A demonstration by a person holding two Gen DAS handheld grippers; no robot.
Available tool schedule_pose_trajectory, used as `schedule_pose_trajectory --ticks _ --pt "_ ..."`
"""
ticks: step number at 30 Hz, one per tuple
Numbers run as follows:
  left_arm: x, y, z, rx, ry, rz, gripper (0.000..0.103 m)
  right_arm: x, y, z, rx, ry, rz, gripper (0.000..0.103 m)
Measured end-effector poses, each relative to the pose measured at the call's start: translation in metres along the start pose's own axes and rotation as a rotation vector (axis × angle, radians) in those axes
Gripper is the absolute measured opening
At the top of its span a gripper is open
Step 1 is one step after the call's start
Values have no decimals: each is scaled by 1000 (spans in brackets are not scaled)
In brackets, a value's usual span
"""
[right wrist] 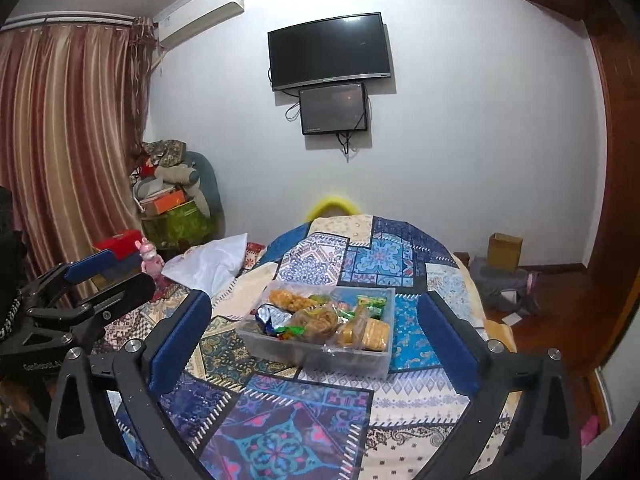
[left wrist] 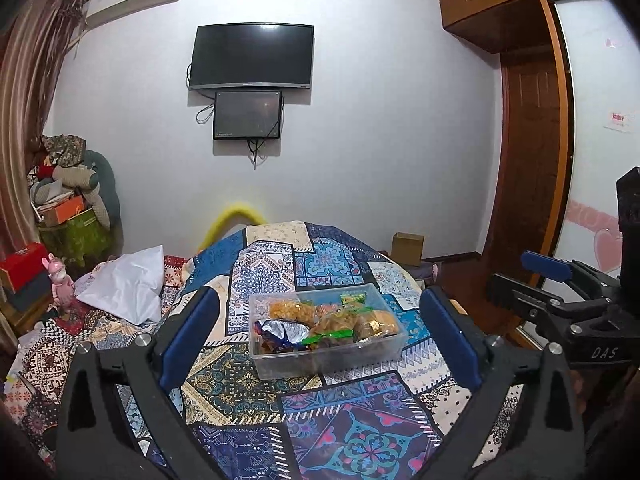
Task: Organize snacks
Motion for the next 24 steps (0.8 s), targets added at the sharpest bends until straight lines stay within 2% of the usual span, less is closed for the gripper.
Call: schedule_pose_trajectory --ticks 24 --pt "3 -7 -4 -24 6 -22 101 -6 -7 -2 2 -8 -11 103"
Point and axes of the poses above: each gripper's, at about its wrist camera, not at the fingertips, and x roughly the way its jaws point, z to its right, y to its top, the point moved 9 cm from there along x, roughly the way its jaws point, and after that the axes turned 8 degrees about z, right-handed, at the moved point
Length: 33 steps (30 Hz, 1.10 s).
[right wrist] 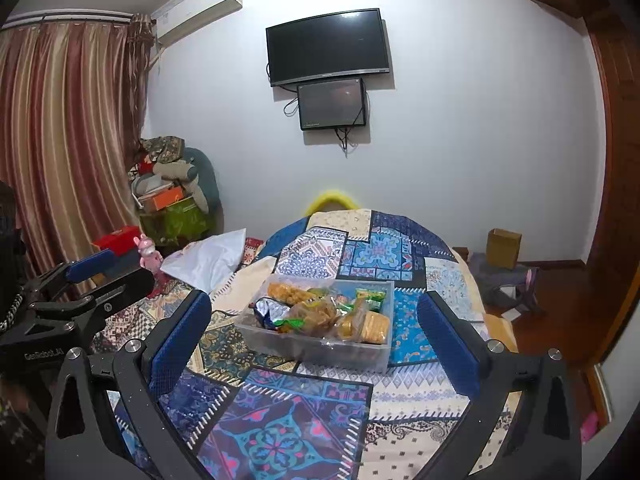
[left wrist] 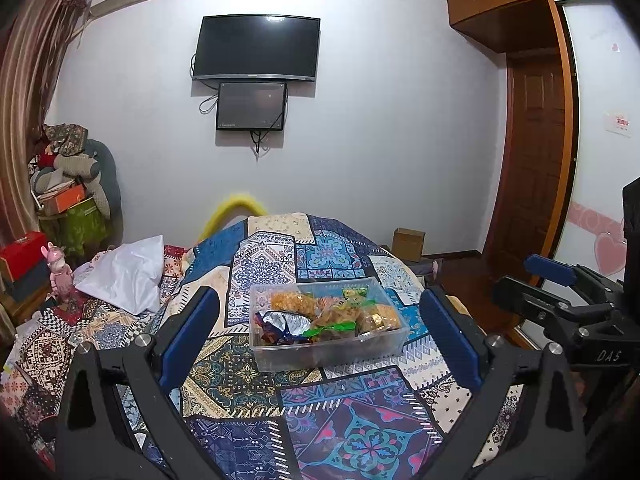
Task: Organize snacks
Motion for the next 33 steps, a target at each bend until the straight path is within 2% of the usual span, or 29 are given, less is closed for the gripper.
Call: schedule_pose_trajectory --ticks 27,33 --pt "0 -3 3 3 2 -11 103 -2 -3 4 2 -9 -5 103" --pt "1 -6 6 -3 -20 -26 103 -3 -3 5 2 -10 -3 103"
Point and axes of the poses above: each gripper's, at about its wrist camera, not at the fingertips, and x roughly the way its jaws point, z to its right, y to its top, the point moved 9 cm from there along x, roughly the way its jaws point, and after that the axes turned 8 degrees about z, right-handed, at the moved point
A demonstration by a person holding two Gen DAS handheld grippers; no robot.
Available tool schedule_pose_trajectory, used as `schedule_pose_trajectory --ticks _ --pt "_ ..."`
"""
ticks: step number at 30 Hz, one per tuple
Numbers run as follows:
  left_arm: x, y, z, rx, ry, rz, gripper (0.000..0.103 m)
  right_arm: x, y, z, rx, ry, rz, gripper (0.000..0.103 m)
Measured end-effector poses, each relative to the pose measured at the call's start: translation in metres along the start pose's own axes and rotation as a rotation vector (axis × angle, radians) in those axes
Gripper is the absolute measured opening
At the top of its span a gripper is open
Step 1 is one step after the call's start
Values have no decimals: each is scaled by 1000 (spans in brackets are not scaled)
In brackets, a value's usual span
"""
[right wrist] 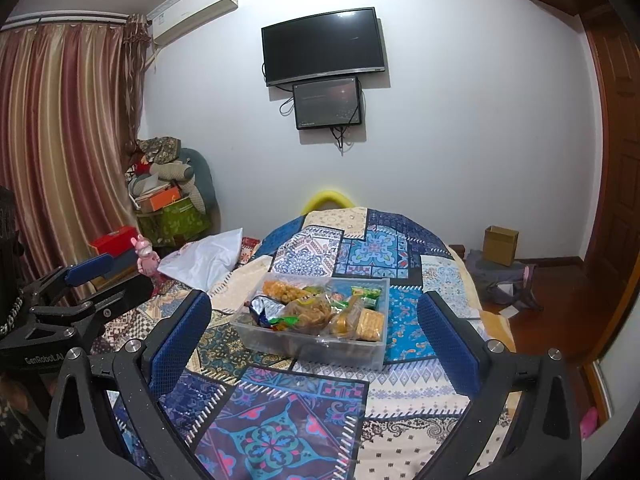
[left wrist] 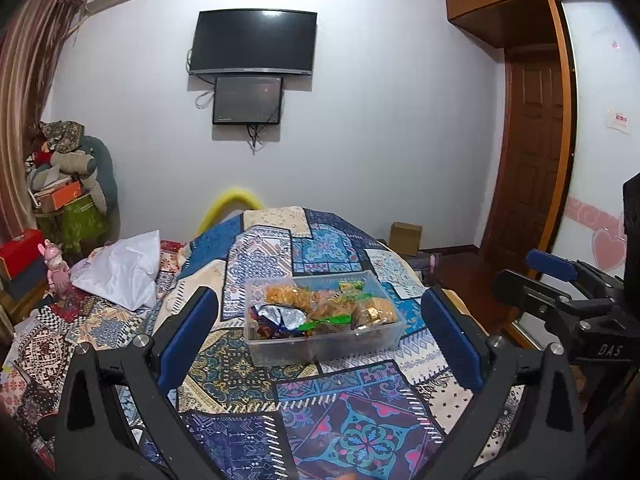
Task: Organize snacks
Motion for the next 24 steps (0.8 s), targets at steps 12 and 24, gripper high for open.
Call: schedule_pose_trajectory --ticks 12,24 --pt "-3 0 4 13 5 15 103 -1 0 0 1 -1 0 103" --pt "-1 -5 3 8 -1 2 103 0 -1 2 9 -8 -10 103"
Point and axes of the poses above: each gripper's, at about its wrist camera, not at the fingertips, and x roughly the way its jaws point, z to its right, y to its top, the point moved 9 cm from there along x, roughly the way its jaws point, and after that the axes turned 8 degrees about z, right-handed, at the moved point
